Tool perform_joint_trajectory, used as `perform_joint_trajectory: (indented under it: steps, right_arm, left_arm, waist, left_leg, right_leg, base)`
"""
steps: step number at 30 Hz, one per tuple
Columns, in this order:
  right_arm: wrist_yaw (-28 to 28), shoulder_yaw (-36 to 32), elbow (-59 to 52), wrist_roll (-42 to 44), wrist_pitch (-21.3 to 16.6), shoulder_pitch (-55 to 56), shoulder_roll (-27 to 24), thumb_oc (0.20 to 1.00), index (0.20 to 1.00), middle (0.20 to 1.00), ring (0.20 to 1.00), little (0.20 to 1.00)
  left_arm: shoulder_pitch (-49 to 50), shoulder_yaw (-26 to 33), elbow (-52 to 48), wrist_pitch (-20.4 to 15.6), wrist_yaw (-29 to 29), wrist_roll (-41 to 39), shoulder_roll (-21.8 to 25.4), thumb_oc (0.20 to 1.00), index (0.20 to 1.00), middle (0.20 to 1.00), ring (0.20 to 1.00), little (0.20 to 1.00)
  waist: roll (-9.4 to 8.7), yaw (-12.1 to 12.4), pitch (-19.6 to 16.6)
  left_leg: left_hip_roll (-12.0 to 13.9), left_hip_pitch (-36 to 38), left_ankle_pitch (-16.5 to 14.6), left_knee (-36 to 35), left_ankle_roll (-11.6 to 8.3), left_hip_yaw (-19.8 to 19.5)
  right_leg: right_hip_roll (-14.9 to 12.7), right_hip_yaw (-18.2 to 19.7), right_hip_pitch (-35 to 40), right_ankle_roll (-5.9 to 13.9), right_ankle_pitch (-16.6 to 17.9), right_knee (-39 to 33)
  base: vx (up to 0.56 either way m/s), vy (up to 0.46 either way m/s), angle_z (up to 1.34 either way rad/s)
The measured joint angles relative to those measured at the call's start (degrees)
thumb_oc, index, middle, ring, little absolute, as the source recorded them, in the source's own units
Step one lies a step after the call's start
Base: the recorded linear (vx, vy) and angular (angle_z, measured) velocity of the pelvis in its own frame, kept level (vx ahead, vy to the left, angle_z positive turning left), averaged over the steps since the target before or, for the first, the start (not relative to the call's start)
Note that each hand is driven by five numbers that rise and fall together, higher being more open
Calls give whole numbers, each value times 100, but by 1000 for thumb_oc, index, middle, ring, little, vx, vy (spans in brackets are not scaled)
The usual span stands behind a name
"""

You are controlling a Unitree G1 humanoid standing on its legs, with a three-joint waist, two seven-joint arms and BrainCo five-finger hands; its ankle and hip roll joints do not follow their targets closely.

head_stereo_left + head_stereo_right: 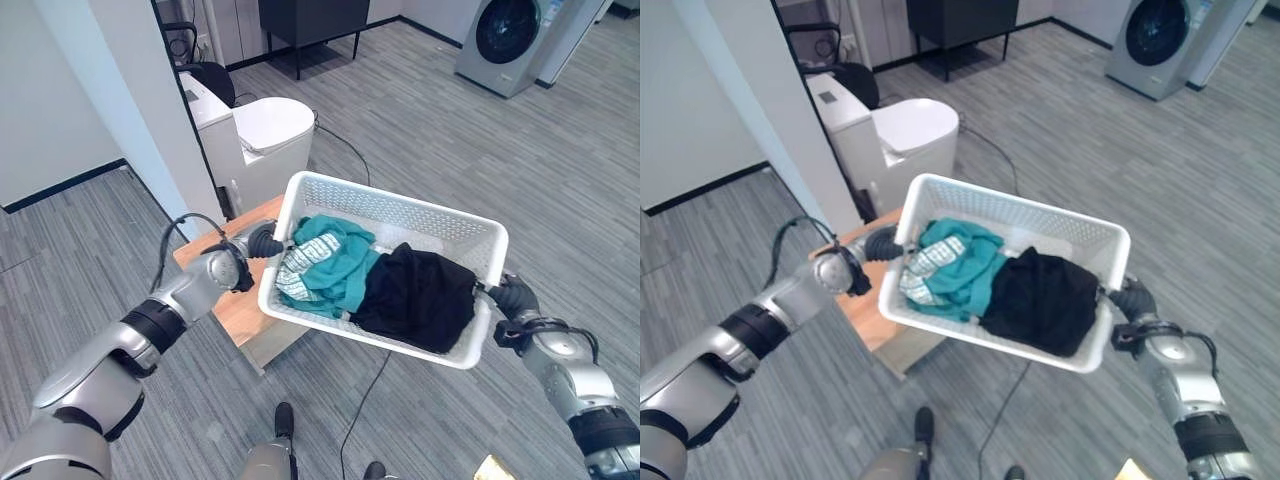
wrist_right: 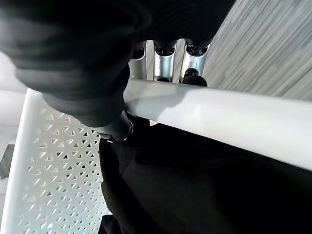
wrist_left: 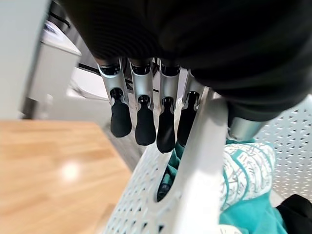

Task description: Grab the laundry basket,head to the washer,open it,put in the laundry and shut it.

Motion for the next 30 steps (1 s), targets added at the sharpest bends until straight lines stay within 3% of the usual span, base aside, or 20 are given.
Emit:
perform_joint_trajectory:
  steps: [2, 7, 13, 15, 16, 17, 18, 20, 21, 22, 23, 24, 25, 27, 30]
  right_arm:
    - [-4, -47, -2, 26, 0, 74, -33, 200, 200, 200, 200, 200]
    - [-3, -40, -5, 111, -2, 186, -227, 200, 200, 200, 200, 200]
    - [-1, -26, -23, 331, -3, 315, -304, 200, 200, 200, 200, 200]
    - [4, -16, -88, 377, -3, 339, -423, 200, 200, 200, 200, 200]
    - [11, 17, -112, 415, -4, 339, -519, 200, 200, 200, 200, 200]
    - [58, 48, -154, 461, -4, 338, -567, 200, 200, 200, 200, 200]
    - [65, 33, -185, 506, -9, 342, -466, 200, 200, 200, 200, 200]
    - [65, 33, -226, 525, -11, 318, -480, 200, 200, 200, 200, 200]
    - [65, 26, -242, 525, -20, 301, -496, 200, 200, 200, 200, 200]
    - [60, 28, -243, 523, -19, 294, -486, 200, 200, 200, 200, 200]
    - [59, 32, -255, 524, -19, 296, -481, 200, 200, 200, 200, 200]
    - [60, 37, -271, 523, -20, 272, -480, 200, 200, 200, 200, 200]
    - [60, 86, -261, 523, -18, 201, -467, 200, 200, 200, 200, 200]
    - [60, 289, -179, 523, -16, -35, -411, 200, 200, 200, 200, 200]
    - [18, 635, 228, 520, -17, -540, -165, 200, 200, 200, 200, 200]
  left_arm:
    - [38, -6, 1, 1, 4, 3, -105, 200, 200, 200, 200, 200]
    - [39, -8, 10, 1, 50, 12, -241, 200, 200, 200, 200, 200]
    - [37, -117, 242, 3, 89, -13, -393, 200, 200, 200, 200, 200]
    - [42, -182, 299, 6, 91, -34, -409, 200, 200, 200, 200, 200]
    - [48, -167, 340, 5, 92, -63, -440, 200, 200, 200, 200, 200]
    - [50, -165, 347, 6, 97, -64, -407, 200, 200, 200, 200, 200]
    - [47, -176, 381, 5, 107, -64, -370, 200, 200, 200, 200, 200]
    - [47, -167, 451, 5, 100, -147, -373, 200, 200, 200, 200, 200]
    - [50, -170, 452, 6, 99, -234, -370, 200, 200, 200, 200, 200]
    - [52, -180, 442, 5, 89, -264, -294, 200, 200, 200, 200, 200]
    - [46, -175, 426, -1, 88, -268, -263, 200, 200, 200, 200, 200]
    - [25, -136, 398, -48, 86, -266, -207, 200, 200, 200, 200, 200]
    - [24, -113, 393, -53, 90, -266, -180, 200, 200, 200, 200, 200]
    - [41, -114, 400, -42, 99, -267, -83, 200, 200, 200, 200, 200]
    - [39, 56, 510, -26, 108, -272, 12, 200, 200, 200, 200, 200]
  waist:
    - [90, -135, -116]
    - [356, -180, -294]
    - [351, -216, -295]
    - [335, -207, -286]
    - [365, -169, -288]
    - [351, -85, -277]
    - [168, -117, -215]
    - [-123, -132, -115]
    - [-181, -144, -80]
    - [-244, -145, -34]
    - [-325, -163, 10]
    - [-352, -177, 39]
    - [-331, -120, 52]
    - [-263, -8, 111]
    - [-192, 42, 267]
  left_leg:
    - [32, -48, 27, 0, -5, -86]
    - [101, -52, 130, 5, -26, -282]
    - [567, -164, 167, 117, -415, -708]
    - [780, -181, 79, 190, -305, -667]
    - [956, -306, 16, 558, -307, -600]
    - [1108, -474, -8, 963, -542, -565]
    - [1088, -577, 264, 1220, -524, -487]
    - [991, -870, 1049, 1485, -583, -515]
    - [963, -976, 1316, 1592, -376, -459]
    - [870, -1112, 993, 1842, -168, -338]
    - [621, -1160, 431, 1945, -93, -387]
    - [-56, -1128, -223, 1758, -219, -837]
    - [-397, -1100, -414, 1546, -180, -1090]
    - [-748, -1081, -481, 1030, -100, -1126]
    - [-645, -1572, -499, 547, -62, -364]
  right_leg:
    - [64, -115, 12, -43, -20, 1]
    - [192, -197, 67, -119, -73, 1]
    - [807, -412, 200, -549, -300, 5]
    - [997, -424, 193, -738, -359, 114]
    - [1062, -356, 7, -872, -548, 438]
    - [1069, -237, -156, -956, -753, 790]
    - [1062, -222, -188, -1017, -893, 970]
    - [832, -190, -447, -1212, -1064, 1375]
    - [804, -203, -498, -1273, -1074, 1406]
    - [760, -170, -511, -1293, -1065, 1419]
    - [689, -183, -573, -1294, -1065, 1441]
    - [632, -63, -661, -1329, -999, 1425]
    - [680, 25, -689, -1343, -924, 1287]
    - [884, 173, -651, -1327, -848, 1076]
    - [1334, 231, -534, -1261, -885, 857]
  base:
    - [-10, -127, 26]
    - [-27, -182, 14]
    - [-7, -251, 26]
    - [-3, -315, -4]
    - [-22, -231, -36]
    - [-32, -127, -37]
    - [-25, -175, -27]
    - [15, -89, -9]
    - [55, -16, -12]
    - [106, -10, -5]
    - [148, -11, -7]
    - [202, -19, -21]
    - [251, -33, -38]
    - [271, -30, -59]
    - [236, -5, -30]
